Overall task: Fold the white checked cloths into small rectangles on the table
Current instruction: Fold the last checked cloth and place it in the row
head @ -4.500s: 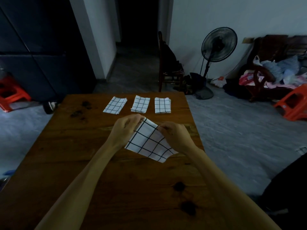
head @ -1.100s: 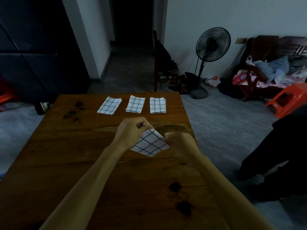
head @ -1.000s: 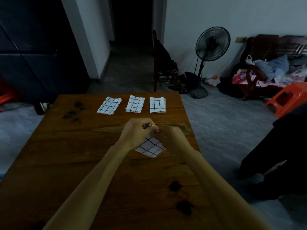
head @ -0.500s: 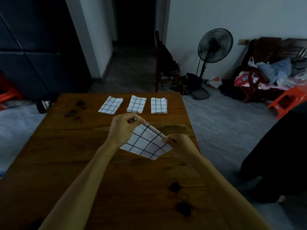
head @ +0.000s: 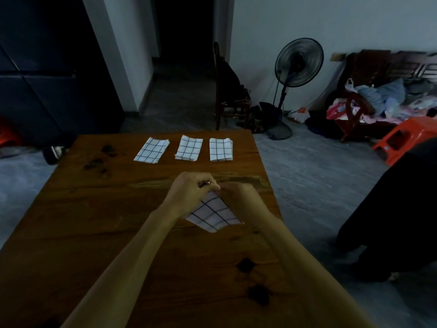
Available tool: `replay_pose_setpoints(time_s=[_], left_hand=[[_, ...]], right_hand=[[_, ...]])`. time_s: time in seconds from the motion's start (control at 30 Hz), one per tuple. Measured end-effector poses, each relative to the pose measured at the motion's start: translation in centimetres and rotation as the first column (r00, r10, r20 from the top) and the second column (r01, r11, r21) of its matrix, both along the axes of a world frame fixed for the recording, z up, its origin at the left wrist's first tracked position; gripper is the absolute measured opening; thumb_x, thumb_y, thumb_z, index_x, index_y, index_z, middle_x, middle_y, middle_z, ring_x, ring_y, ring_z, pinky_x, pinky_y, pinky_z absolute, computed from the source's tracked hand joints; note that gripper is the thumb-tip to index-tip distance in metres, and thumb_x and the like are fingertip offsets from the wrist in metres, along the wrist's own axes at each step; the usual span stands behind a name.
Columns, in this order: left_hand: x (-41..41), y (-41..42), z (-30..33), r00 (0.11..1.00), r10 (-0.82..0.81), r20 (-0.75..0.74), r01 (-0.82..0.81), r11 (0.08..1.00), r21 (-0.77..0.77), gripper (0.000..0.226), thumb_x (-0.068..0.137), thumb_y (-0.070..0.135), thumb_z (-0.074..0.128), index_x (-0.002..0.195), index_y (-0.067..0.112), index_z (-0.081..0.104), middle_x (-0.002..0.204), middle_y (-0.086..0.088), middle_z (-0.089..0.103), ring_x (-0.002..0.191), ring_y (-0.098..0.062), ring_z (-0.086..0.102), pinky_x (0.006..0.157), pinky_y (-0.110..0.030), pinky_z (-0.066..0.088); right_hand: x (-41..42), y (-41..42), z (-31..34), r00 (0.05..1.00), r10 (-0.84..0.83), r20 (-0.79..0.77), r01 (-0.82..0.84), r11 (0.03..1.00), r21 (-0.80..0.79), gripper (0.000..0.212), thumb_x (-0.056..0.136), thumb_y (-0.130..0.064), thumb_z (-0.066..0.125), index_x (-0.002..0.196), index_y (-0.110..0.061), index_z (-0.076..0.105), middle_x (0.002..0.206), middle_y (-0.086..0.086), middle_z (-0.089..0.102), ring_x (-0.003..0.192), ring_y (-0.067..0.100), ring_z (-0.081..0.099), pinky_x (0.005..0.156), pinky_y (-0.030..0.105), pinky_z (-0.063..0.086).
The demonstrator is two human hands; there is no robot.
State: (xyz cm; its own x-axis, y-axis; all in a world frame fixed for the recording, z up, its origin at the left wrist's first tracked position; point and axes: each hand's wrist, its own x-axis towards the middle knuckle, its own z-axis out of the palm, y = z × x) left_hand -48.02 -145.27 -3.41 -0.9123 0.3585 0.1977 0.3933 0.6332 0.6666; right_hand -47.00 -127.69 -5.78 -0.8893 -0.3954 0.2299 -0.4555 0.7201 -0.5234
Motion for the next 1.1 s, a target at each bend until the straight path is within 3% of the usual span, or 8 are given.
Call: replay_pose_setpoints(time_s=[0.1, 0.27, 0.47, 0.57, 0.7, 0.87, 0.97, 1.1], left_hand=[[-0.1, -1.0, 0.4, 1.0, 0.026, 0.008, -0.027, 0.998, 0.063, 0.016, 0.084, 0.017, 0.066, 0.084, 0.033, 0.067, 0.083, 0.019, 0.065, 0.08, 0.004, 0.062, 0.074, -0.015, 0.051], [-0.1, -3.2, 0.7, 0.984, 0.17, -0.045, -0.161, 0.972, 0.17, 0.01, 0.084, 0.016, 0.066, 0.088, 0.024, 0.069, 0.084, 0.015, 0.065, 0.08, 0.003, 0.061, 0.068, -0.007, 0.046], [0.2, -3.7, 0.5, 0.985, 0.17, -0.026, -0.165, 0.977, 0.132, 0.012, 0.085, 0.015, 0.065, 0.088, 0.026, 0.067, 0.084, 0.016, 0.063, 0.08, 0.001, 0.06, 0.067, -0.011, 0.046], [0.1, -3.7, 0.8, 0.989, 0.141, -0.048, -0.137, 0.987, 0.083, 0.015, 0.085, 0.017, 0.064, 0.087, 0.031, 0.064, 0.083, 0.017, 0.063, 0.077, 0.0, 0.061, 0.068, -0.015, 0.049], [0.6, -2.3, 1.0, 0.999, 0.014, -0.03, -0.013, 0.999, 0.03, 0.011, 0.086, 0.017, 0.063, 0.089, 0.026, 0.068, 0.084, 0.015, 0.065, 0.077, 0.0, 0.062, 0.073, -0.028, 0.056], [1.6, -2.0, 1.4, 0.998, -0.068, -0.009, 0.069, 0.992, 0.107, 0.018, 0.081, 0.033, 0.066, 0.098, 0.027, 0.065, 0.09, 0.015, 0.064, 0.081, 0.0, 0.06, 0.073, -0.024, 0.053], [2.2, -4.0, 0.9, 0.995, 0.021, 0.098, -0.039, 0.982, 0.184, 0.04, 0.077, 0.041, 0.067, 0.113, 0.027, 0.057, 0.105, 0.017, 0.058, 0.093, 0.0, 0.058, 0.072, -0.016, 0.05], [4.2, -5.1, -1.1, 0.967, 0.165, 0.195, -0.217, 0.932, 0.291, 0.024, 0.085, 0.034, 0.065, 0.107, 0.031, 0.056, 0.108, 0.027, 0.052, 0.091, 0.017, 0.048, 0.083, -0.011, 0.039]], right_hand=[[-0.2, -0.8, -0.1, 0.999, -0.029, 0.016, 0.029, 0.999, -0.025, 0.022, 0.098, -0.019, 0.051, 0.082, -0.012, 0.065, 0.061, -0.01, 0.053, 0.051, 0.003, 0.047, 0.048, 0.013, 0.031], [0.6, 1.1, -2.1, 0.994, -0.055, 0.09, 0.057, 0.998, -0.028, 0.022, 0.099, -0.024, 0.048, 0.099, -0.017, 0.068, 0.08, -0.01, 0.064, 0.063, 0.007, 0.059, 0.053, 0.023, 0.044], [2.2, 3.6, -4.0, 0.98, -0.144, 0.141, 0.136, 0.989, 0.061, 0.02, 0.099, -0.029, 0.048, 0.094, -0.028, 0.067, 0.08, -0.012, 0.066, 0.065, 0.005, 0.061, 0.056, 0.025, 0.048], [2.6, 3.9, -3.6, 0.966, -0.193, 0.169, 0.178, 0.979, 0.1, 0.02, 0.099, -0.026, 0.049, 0.089, -0.037, 0.061, 0.075, -0.012, 0.062, 0.059, 0.004, 0.057, 0.049, 0.02, 0.041], [2.8, 1.2, -1.9, 0.965, -0.199, 0.171, 0.208, 0.977, -0.036, 0.024, 0.096, -0.024, 0.055, 0.12, -0.03, 0.056, 0.087, -0.019, 0.058, 0.068, -0.003, 0.057, 0.056, 0.014, 0.047], [2.8, -1.3, -0.7, 0.968, -0.211, 0.139, 0.228, 0.965, -0.127, 0.011, 0.095, -0.021, 0.057, 0.089, -0.017, 0.065, 0.067, -0.018, 0.052, 0.057, -0.001, 0.049, 0.053, 0.013, 0.035], [3.7, -0.9, -0.2, 0.916, -0.246, 0.318, 0.354, 0.869, -0.347, 0.013, 0.096, -0.02, 0.056, 0.087, -0.02, 0.066, 0.076, -0.009, 0.066, 0.068, 0.001, 0.063, 0.058, 0.014, 0.048], [4.7, -0.9, 0.2, 0.874, -0.269, 0.405, 0.444, 0.781, -0.439, 0.011, 0.094, -0.021, 0.057, 0.086, -0.02, 0.065, 0.079, -0.005, 0.069, 0.069, -0.002, 0.065, 0.057, 0.013, 0.05]])
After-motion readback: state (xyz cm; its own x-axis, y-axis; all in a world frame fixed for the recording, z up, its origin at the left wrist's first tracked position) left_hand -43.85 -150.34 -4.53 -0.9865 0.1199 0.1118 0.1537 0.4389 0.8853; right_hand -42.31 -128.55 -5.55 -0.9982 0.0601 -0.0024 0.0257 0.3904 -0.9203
